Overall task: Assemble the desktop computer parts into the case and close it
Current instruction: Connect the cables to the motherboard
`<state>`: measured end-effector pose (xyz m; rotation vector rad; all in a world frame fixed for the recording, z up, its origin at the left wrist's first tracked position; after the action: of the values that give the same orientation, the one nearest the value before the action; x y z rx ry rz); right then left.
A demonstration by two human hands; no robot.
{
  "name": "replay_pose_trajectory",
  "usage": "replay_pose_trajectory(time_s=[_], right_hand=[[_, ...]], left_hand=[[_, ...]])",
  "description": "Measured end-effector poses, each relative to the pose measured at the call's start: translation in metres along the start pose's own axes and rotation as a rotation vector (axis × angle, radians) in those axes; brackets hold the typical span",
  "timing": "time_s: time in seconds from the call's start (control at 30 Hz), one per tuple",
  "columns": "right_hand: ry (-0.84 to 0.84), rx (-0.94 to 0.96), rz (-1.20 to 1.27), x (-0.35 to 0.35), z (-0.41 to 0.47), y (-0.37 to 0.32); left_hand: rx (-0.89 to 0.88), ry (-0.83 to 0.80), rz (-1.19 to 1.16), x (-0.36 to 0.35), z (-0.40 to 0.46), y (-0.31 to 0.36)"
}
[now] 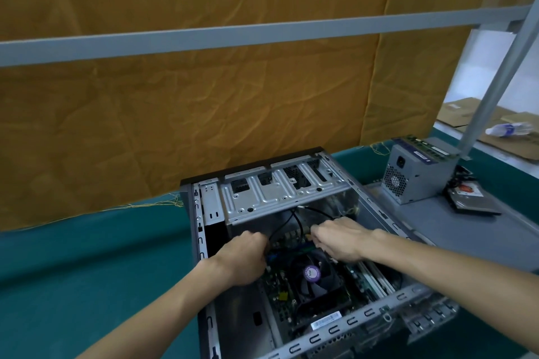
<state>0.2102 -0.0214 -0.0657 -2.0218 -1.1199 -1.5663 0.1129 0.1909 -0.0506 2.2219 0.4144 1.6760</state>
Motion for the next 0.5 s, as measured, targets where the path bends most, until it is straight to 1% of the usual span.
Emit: replay_pose_trajectory(time_s=[0.13,0.27,0.33,0.5], right_hand=[[-0.045,-0.015,-0.012,0.003,0.000,0.002],[-0.038,-0.040,-0.122,0.003,0.007,-0.003],[-0.015,-0.016,-0.177,0.002,0.008,-0.005],[0.029,0.081,-0.119,0.005,0.007,-0.004]], left_hand=[[0.084,-0.077,0.130,-0.002,0.001,-0.004],[0.118,-0.143,0.226,-0.004,0.004,-0.007],[0.142,-0.174,0.269,-0.005,0.006,-0.008],[0.182,-0.348,0.247,-0.013,0.010,-0.012]])
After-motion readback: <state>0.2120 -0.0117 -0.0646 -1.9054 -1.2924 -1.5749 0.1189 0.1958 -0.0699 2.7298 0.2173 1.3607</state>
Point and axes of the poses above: each hand's wrist, its own z-axis towards the middle knuckle, its own x-axis out of the back of the hand, y = z × x, the point moved 2 cm from there along z, towards the middle knuckle, and after that the axes turned 8 degrees about -z, right-handed, at the moved point
